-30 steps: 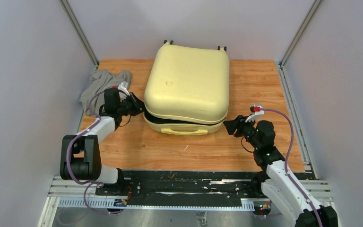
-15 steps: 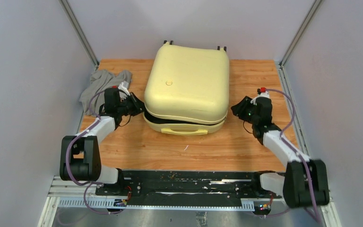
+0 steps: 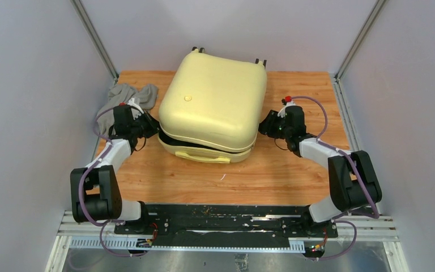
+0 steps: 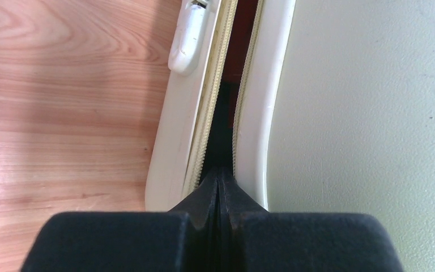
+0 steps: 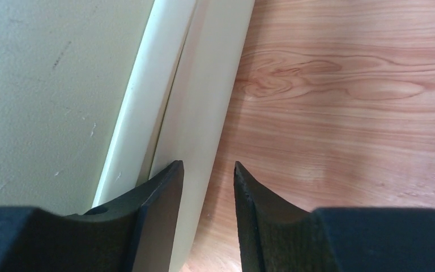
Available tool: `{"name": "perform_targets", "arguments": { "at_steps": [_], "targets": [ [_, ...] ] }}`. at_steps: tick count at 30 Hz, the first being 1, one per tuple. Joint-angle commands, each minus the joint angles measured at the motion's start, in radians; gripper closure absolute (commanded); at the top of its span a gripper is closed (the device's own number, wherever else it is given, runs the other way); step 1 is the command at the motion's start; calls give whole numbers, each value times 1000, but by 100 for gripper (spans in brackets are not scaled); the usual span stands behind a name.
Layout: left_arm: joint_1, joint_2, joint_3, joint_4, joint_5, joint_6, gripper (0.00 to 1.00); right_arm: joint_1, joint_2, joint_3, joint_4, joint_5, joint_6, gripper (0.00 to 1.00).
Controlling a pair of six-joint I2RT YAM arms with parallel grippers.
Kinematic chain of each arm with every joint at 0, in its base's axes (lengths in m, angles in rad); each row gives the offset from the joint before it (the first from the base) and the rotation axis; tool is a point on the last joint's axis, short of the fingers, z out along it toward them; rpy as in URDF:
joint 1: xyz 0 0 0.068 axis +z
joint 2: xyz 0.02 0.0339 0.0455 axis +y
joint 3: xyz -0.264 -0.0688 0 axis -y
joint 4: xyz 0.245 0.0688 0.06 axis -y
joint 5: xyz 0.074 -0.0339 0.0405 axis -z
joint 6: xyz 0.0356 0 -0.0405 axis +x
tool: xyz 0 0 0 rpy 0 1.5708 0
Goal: Pack the luggage
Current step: Zip the luggage at the center of the board.
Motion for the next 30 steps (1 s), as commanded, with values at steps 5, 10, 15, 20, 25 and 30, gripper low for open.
{"name": "perform_targets", "arguments": {
  "at_steps": [5,10,15,20,25,30],
  "targets": [
    [8,-14,-30,-92,27,44,100,4,-122,-71,31,-78,-36,43],
    [10,-1,-25,-85,38,34,100,-10,-372,-260,-30,-22,-72,39],
    [10,1,-29,-73,45,20,100,-7,-562,-391,-18,-179,-125,39],
    [10,-1,-28,-71,45,16,100,32,-569,-433,87,-374,-191,40],
    [8,-6,-30,-73,46,15,100,82,-434,-375,132,-436,-233,40],
    [10,-9,-32,-74,49,13,100,100,-376,-341,138,-368,-296,40]
  ]
}}
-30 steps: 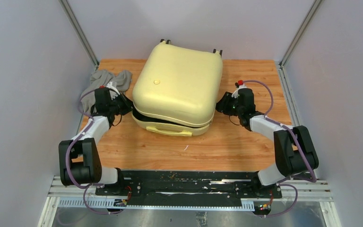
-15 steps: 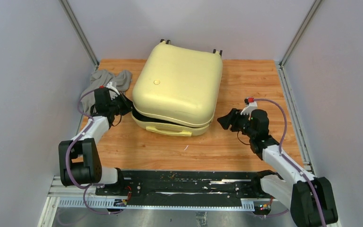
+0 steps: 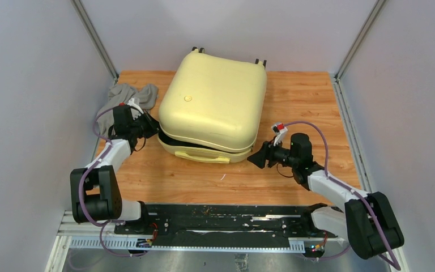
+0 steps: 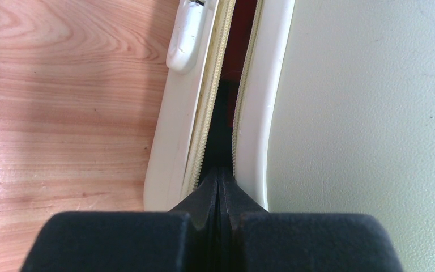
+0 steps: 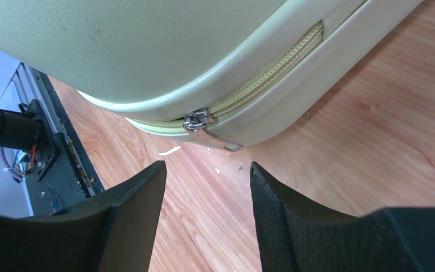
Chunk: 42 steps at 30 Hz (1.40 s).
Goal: Pack the luggage
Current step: Zip the luggage at the center of the board.
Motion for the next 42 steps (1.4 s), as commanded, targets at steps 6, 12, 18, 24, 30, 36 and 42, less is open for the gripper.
{"name": "perform_targets", "arguments": {
  "at_steps": [6,12,18,24,30,36,42],
  "targets": [
    [-9,-1,-31,-61,50,-7,100,32,46,66,46,69,-146,40],
    [-10,-3,-33,-62,53,-9,100,37,85,67,129,48,-144,46],
    [-10,-3,-35,-63,54,-10,100,40,79,33,200,54,-124,60],
    [-10,-4,-35,-63,59,-14,100,40,71,3,236,81,-113,71],
    [-10,-9,-36,-65,63,-15,100,40,61,-9,231,129,-120,86],
    [-10,-9,-35,-66,65,-15,100,41,19,-25,200,162,-135,100],
    [-9,-6,-37,-66,67,-18,100,40,-16,-54,187,178,-140,100]
  ]
}}
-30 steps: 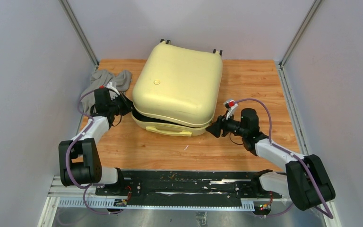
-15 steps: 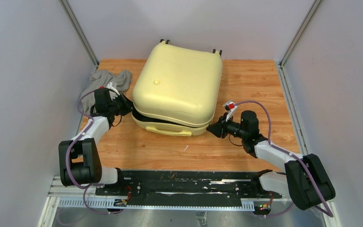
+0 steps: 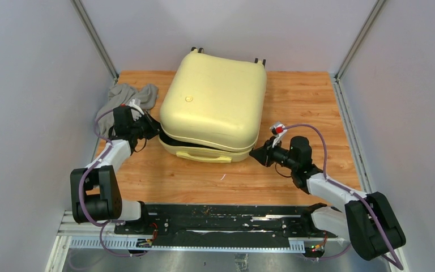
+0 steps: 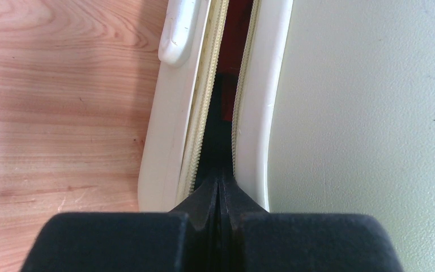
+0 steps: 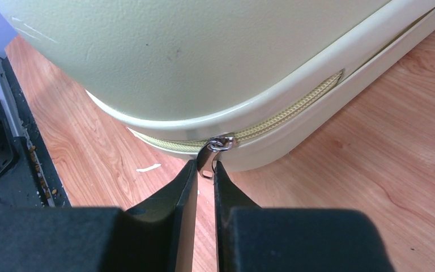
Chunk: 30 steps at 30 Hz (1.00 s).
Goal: Pack the luggage
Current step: Zip the luggage at the center of the board.
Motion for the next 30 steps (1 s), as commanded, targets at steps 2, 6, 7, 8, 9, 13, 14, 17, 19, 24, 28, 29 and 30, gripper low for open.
{"name": "perform_targets", "arguments": {
  "at_steps": [2,6,7,8,9,13,14,17,19,24,28,29,30],
  "targets": [
    [-10,-8,-28,-61,35,5,100,2,-34,-26,30,94,-21,100],
    [-10,-13,-34,-59,34,5,100,2,-41,-40,37,62,-1,100],
    [-10,-14,-38,-56,34,3,100,4,-40,-45,44,48,9,100],
    [-11,-16,-43,-49,35,-1,100,9,-38,-53,55,34,25,100],
    [-12,-18,-48,-46,35,-3,100,19,-35,-62,70,23,42,100],
    [-19,-19,-64,-46,35,-1,100,91,-22,-99,139,3,101,100],
    [-24,-20,-68,-46,35,-1,100,111,-20,-104,151,5,115,100],
    [-40,-19,-75,-46,31,-5,100,164,-25,-106,162,0,141,100],
    [-45,-15,-75,-46,31,-5,100,190,-41,-94,129,-2,142,100],
    [-47,-11,-78,-46,28,-6,100,198,-103,-81,24,-21,126,100],
    [-48,-15,-80,-46,31,-11,100,197,-119,-68,-50,-72,123,100],
    [-50,-15,-80,-46,29,-13,100,198,-114,-68,-63,-74,127,100],
    [-51,-14,-81,-46,29,-14,100,197,-112,-73,-62,-80,133,100]
  ]
}}
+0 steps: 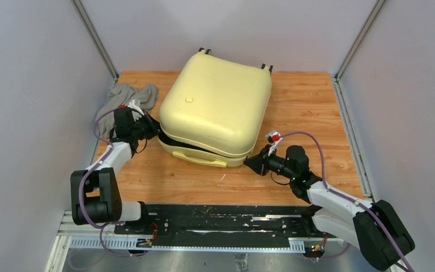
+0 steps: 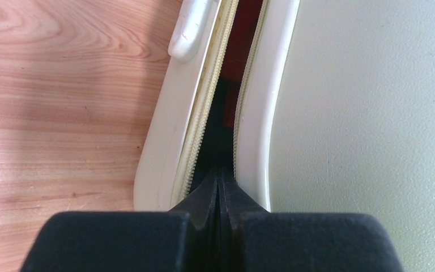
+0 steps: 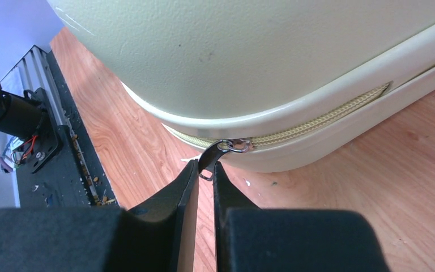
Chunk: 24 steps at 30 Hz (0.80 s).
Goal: Pack the luggage
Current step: Zip the luggage at the center of the board.
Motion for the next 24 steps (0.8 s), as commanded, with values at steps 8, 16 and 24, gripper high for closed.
{"name": "perform_targets", "arguments": {
  "at_steps": [8,16,24],
  "targets": [
    [-48,9,-54,-78,57,-2,100,191,122,70,19,-183,111,100],
    [-49,1,-52,-73,55,-6,100,152,-242,11,-398,147,93,71],
    [-43,-10,-52,-74,62,-9,100,154,-451,47,-597,462,153,33]
  ]
}}
